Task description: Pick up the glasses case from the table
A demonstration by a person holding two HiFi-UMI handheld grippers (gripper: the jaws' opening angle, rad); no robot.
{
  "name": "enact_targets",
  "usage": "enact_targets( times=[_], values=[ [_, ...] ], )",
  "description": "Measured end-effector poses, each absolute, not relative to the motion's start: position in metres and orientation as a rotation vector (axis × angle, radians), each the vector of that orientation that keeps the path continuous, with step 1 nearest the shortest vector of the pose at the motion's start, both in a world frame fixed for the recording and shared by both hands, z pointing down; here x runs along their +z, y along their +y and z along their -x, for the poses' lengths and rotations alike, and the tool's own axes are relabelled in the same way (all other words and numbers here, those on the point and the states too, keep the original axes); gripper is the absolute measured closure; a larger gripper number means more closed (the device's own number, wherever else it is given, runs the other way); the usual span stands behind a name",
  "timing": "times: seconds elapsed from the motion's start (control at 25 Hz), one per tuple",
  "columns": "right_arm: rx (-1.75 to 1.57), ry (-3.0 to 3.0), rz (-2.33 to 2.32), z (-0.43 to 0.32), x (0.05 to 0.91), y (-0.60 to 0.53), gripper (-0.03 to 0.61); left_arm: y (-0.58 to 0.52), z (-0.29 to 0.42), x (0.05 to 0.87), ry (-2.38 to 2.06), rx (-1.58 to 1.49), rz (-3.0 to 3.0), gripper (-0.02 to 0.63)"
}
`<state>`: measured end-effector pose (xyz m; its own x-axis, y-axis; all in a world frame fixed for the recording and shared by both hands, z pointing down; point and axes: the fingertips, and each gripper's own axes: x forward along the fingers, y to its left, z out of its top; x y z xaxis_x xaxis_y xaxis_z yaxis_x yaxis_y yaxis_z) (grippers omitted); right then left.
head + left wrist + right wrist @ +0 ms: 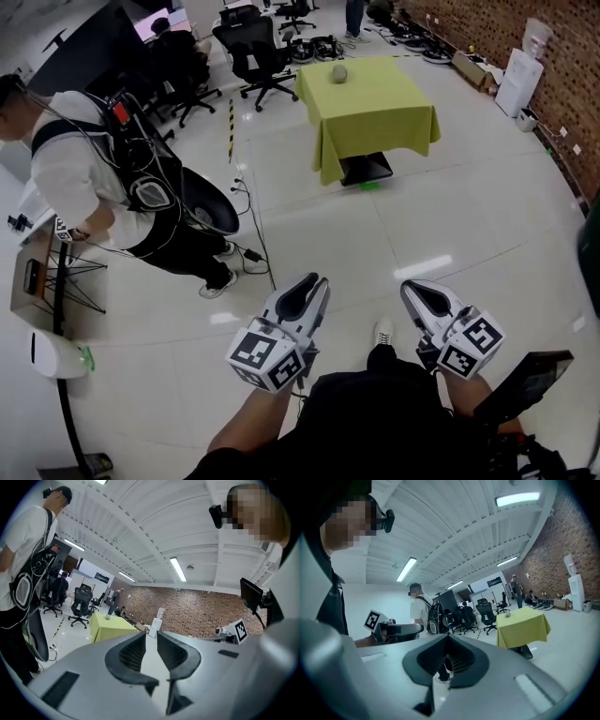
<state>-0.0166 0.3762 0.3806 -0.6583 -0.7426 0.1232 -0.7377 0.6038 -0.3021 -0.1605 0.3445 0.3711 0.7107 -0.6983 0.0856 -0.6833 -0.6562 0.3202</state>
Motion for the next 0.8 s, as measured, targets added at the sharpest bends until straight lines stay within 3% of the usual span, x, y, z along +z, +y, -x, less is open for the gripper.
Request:
enact_targets(
  times=[0.8],
  values=[
    [-0.492, 2.766, 1.224, -0.061, 0.374, 0.254, 0.577, 0.228, 0.096, 0.360, -1.147, -0.084, -2.554, 0.541]
  ],
)
